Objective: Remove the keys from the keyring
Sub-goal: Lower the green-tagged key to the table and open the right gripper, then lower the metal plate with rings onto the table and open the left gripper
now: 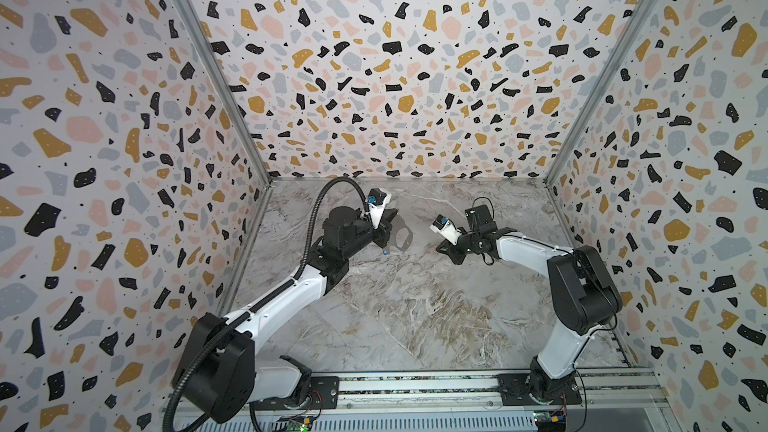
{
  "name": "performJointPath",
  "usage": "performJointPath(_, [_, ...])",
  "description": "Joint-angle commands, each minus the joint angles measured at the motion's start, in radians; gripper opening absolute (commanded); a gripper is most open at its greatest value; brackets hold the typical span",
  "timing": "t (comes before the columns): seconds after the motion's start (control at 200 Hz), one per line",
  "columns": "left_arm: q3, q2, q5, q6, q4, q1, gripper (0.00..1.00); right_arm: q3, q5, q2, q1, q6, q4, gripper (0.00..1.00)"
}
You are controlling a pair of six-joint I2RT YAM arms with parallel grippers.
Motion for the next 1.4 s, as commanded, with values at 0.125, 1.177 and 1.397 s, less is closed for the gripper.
performJointPath(0.125, [0.008, -0.043, -0.038, 0.024, -0.043, 0.005, 0.00, 0.072, 0.060, 0.098, 0.012, -0.150, -0.142, 0.10])
performJointPath(1.177, [0.091, 0.177, -0.229, 0.049, -0.295, 0.004, 0.00, -0.075, 0.069, -0.201, -0.152, 0.011, 0.084, 0.75])
performJointPath(1.397, [0.186, 0.340, -0.236, 0.027, -0.258, -0.037, 0.00, -0.159, 0.142, -0.279, -0.152, 0.033, 0.173, 0.75])
